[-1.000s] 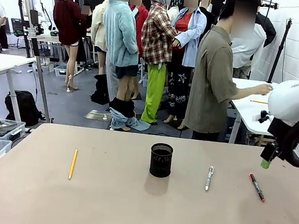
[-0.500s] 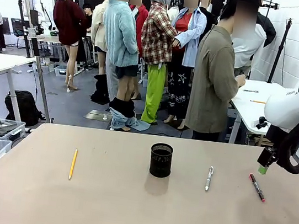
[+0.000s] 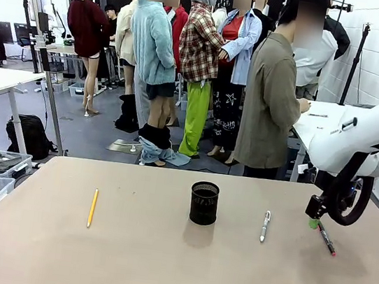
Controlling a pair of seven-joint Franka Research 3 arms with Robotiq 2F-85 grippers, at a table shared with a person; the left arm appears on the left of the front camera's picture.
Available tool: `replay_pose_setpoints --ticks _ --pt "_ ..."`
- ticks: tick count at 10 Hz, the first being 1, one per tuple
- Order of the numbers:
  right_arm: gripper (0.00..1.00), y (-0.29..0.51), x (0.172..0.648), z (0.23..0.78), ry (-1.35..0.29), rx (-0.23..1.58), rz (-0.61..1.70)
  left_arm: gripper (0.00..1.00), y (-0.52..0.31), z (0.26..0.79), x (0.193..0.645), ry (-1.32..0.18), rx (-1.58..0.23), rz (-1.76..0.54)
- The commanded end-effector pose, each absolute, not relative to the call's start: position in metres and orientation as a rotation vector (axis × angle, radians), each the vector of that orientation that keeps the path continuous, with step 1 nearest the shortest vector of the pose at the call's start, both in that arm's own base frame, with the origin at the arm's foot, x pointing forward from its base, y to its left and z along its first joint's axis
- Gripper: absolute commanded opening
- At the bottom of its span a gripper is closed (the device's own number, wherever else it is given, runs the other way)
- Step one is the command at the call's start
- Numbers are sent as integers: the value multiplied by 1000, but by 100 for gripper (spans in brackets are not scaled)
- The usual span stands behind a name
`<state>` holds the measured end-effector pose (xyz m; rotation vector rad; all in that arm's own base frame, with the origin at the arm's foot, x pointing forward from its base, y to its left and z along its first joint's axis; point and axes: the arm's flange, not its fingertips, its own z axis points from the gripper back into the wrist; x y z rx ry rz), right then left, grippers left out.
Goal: Place the pens into the pen holder.
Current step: Pick up a writing instrument from the table and place it into the Pen holder.
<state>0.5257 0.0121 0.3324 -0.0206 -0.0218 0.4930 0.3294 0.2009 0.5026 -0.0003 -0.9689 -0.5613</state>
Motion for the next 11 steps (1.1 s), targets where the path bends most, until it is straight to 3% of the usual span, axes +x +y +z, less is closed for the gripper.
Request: replay_pose_setpoints --ticks 1,5,6,7,11 --pt "100 11 539 324 28 -101 403 100 202 502 331 -974 10 -559" --pt "100 5 542 296 45 -63 374 100 202 502 331 -974 10 -559" --pt "96 4 542 295 40 -49 379 100 202 502 331 -974 10 -559" --pt "80 4 540 294 43 -55 376 100 202 502 331 -974 10 -559" --pt "0 3 539 298 46 -56 372 100 202 502 331 -974 10 -559"
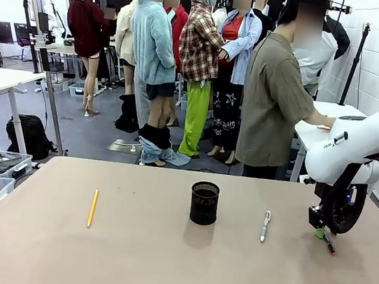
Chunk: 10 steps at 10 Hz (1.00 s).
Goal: Place the pens into the pen holder.
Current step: Pick up a writing instrument from the table and place it into the Pen holder.
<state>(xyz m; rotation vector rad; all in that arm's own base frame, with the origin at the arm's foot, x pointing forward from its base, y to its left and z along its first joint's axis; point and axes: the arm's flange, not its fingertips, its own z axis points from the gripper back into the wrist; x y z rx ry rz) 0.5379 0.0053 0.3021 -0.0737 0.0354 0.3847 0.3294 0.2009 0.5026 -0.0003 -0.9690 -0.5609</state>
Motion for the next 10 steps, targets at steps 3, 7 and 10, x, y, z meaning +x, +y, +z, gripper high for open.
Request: replay_pose_setpoints --ticks 3,7,10 --pt "0 7 543 294 86 -29 426 100 202 502 331 -974 10 -559" --pt "0 2 531 331 -36 112 739 100 202 502 331 -974 10 -559" --pt "0 1 514 385 -332 298 1082 100 202 502 331 -974 10 -559"
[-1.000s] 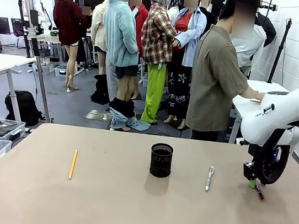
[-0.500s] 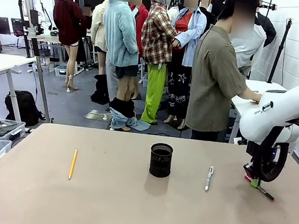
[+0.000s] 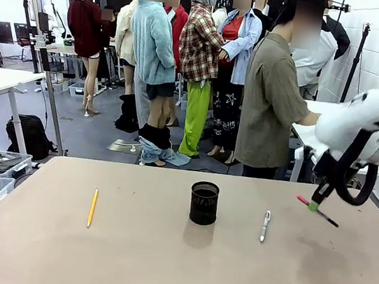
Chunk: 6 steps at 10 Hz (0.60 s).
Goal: Place the pens into the pen holder.
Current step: Pick up a writing instrument from the table and place it into the Pen holder.
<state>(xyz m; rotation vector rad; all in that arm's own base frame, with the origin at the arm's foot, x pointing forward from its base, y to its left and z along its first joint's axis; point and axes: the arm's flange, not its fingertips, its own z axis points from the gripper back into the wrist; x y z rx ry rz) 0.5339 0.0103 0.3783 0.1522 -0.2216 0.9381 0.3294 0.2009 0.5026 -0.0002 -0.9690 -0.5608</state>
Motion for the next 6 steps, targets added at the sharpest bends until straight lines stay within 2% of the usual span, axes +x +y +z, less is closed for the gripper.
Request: replay_pose_setpoints --ticks 1,5,6 --pt "0 9 509 402 -459 368 1194 100 202 502 331 -974 10 -559" --pt "0 89 522 440 -888 746 1434 100 202 502 331 -974 10 -559" --pt "0 109 531 440 -933 826 1491 100 202 502 331 -974 10 -559"
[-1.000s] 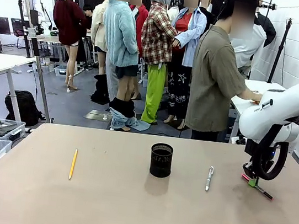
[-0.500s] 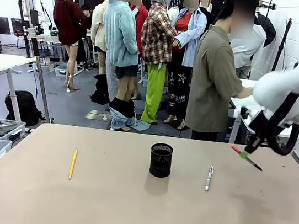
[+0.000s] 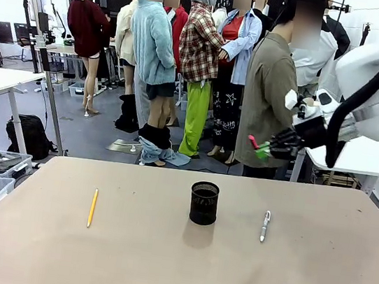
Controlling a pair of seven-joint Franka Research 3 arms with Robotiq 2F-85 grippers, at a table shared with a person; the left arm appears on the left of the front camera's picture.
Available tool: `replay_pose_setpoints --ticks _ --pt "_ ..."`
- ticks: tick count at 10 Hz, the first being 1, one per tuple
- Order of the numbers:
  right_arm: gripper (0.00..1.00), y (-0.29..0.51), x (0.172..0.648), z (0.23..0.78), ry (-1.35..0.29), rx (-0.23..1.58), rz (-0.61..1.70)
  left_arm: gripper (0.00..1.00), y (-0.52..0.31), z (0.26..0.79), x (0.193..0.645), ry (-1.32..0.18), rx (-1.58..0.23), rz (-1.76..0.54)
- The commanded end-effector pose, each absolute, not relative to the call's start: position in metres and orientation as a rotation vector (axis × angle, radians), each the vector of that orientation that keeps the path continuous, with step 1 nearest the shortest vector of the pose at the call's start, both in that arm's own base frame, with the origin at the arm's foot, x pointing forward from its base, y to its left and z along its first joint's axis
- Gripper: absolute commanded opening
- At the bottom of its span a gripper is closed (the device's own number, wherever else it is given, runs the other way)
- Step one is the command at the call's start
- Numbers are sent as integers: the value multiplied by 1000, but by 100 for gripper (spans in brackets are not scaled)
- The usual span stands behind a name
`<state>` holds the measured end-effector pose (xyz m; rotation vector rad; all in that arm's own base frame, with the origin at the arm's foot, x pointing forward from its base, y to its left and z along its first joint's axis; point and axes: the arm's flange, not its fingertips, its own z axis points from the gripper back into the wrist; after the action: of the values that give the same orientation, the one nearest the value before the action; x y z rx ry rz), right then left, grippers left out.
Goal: Place the pens into the pen holder.
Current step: Pick up a writing instrument from the table and place it into the Pen holder.
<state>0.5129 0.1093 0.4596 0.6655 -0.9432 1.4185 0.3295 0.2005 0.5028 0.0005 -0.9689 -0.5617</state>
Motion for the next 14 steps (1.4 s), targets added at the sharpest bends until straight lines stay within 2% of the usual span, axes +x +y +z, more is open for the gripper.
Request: replay_pose_setpoints --ticks 1,3,5,10,13,14 --pt "0 131 540 437 -943 904 1533 100 202 502 331 -974 10 -559" --pt "0 167 551 427 -908 1034 1596 100 202 502 331 -974 10 -559" --pt "0 191 556 417 -824 1081 1649 100 202 502 331 -974 10 -559" --pt "0 217 573 374 -840 1050 1638 100 202 502 331 -974 10 -559" --pt "0 226 580 354 -738 1145 1617 100 202 502 331 -974 10 -559" --pt "0 227 582 348 -732 1118 1594 100 202 502 331 -974 10 -559"
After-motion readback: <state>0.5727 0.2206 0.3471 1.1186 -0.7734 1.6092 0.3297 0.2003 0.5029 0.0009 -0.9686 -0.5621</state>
